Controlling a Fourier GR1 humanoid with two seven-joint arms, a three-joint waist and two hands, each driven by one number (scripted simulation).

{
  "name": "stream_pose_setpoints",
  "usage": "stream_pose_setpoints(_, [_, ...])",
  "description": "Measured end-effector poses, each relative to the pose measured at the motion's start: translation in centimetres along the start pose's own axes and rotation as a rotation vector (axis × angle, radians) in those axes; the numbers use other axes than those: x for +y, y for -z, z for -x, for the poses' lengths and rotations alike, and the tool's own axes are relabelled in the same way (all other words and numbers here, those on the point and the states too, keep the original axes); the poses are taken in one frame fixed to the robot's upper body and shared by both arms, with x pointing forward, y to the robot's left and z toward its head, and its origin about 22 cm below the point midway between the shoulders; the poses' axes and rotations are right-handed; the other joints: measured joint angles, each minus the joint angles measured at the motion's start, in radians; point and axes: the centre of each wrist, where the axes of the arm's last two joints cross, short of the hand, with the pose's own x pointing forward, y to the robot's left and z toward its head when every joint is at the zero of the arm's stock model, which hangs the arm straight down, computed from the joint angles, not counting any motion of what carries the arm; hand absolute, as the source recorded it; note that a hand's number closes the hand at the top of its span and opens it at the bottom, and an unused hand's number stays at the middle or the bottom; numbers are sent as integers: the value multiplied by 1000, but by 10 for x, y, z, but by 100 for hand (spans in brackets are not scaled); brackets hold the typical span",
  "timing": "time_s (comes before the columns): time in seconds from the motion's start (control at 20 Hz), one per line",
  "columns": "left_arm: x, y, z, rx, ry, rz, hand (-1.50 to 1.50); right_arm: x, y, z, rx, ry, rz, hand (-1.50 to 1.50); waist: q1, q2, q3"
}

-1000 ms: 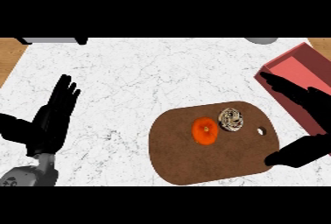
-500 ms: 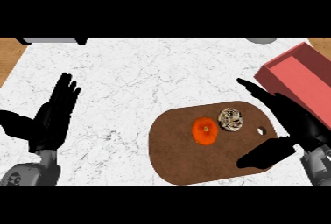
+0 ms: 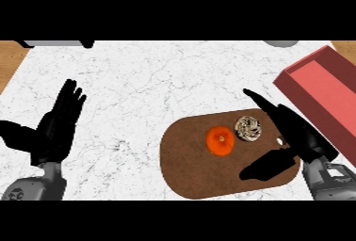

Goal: Pick the squash from the cutting board and place it in the cardboard box

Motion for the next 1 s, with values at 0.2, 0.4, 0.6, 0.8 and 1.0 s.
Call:
stream_pose_setpoints(0.2, [1, -4, -10, 4, 1, 7, 0, 2, 8, 1, 12, -1, 4, -150, 1, 0, 0])
stream_pose_setpoints(0.4, [0, -3, -4, 2, -1, 4, 0, 10, 17, 2, 11, 6, -1, -150, 0, 0, 0])
stream_pose_setpoints(0.6, [-3, -4, -4, 6, -3, 3, 0, 28, 22, 3, 18, 6, -10, -150, 0, 0, 0])
stream_pose_setpoints(0.8, [-1, -9, -5, 6, -8, 8, 0, 30, 30, 13, 37, -15, -7, -150, 1, 0, 0])
stream_pose_setpoints(1.0, [-3, -8, -8, 5, -6, 3, 0, 34, 31, 13, 50, -36, 2, -150, 0, 0, 0])
